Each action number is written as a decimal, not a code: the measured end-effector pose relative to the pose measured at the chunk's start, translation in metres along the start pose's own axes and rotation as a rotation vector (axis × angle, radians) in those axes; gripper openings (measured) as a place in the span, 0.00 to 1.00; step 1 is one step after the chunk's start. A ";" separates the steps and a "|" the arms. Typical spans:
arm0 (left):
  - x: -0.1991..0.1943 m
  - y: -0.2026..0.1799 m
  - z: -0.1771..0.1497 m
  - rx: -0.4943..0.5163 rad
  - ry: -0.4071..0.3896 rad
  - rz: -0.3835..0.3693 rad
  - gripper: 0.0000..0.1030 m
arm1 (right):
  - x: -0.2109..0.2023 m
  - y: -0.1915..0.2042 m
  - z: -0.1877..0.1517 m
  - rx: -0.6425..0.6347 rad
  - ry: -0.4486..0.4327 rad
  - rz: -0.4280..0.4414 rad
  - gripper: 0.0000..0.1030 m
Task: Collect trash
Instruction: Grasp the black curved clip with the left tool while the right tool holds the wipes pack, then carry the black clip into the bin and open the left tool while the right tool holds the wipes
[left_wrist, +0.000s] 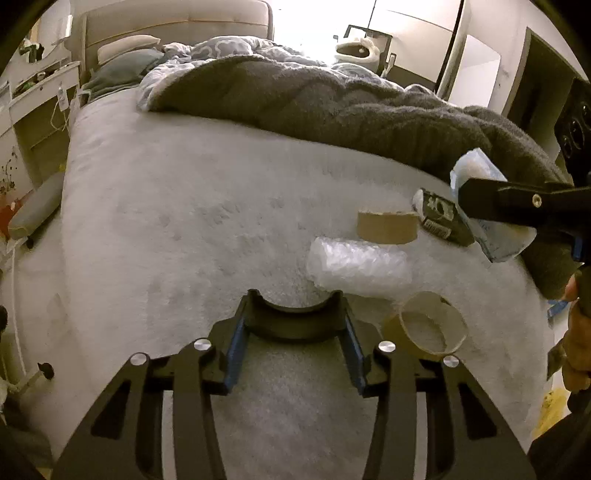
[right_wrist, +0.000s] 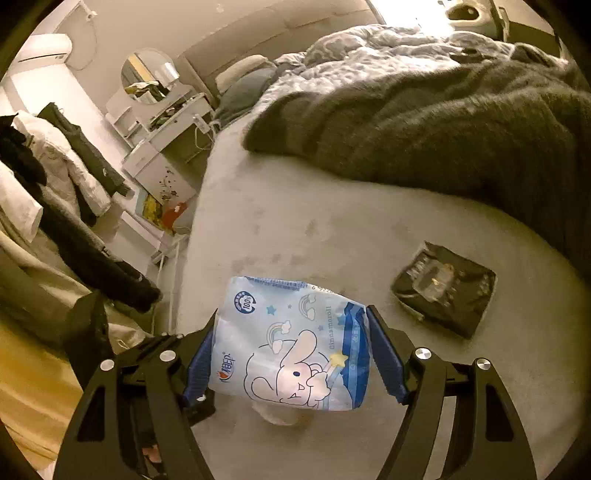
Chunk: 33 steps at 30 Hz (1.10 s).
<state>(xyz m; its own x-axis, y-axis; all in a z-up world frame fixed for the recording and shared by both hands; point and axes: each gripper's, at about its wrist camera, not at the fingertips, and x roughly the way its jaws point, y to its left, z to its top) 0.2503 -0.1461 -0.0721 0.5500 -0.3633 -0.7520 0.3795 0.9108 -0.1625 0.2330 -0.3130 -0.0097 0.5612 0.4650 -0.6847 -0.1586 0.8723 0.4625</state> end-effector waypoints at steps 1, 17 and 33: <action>-0.002 0.001 0.000 -0.003 -0.001 0.001 0.46 | -0.002 0.007 0.001 -0.012 -0.007 -0.001 0.73; -0.081 0.041 -0.032 -0.109 -0.040 0.079 0.46 | -0.006 0.094 -0.017 -0.202 -0.042 -0.038 0.73; -0.125 0.102 -0.118 -0.205 0.049 0.220 0.46 | -0.011 0.174 -0.061 -0.288 -0.046 -0.028 0.73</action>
<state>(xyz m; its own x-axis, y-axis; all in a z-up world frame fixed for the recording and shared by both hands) 0.1321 0.0151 -0.0704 0.5638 -0.1475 -0.8126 0.0945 0.9890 -0.1139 0.1496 -0.1567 0.0441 0.6038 0.4388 -0.6655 -0.3627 0.8947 0.2608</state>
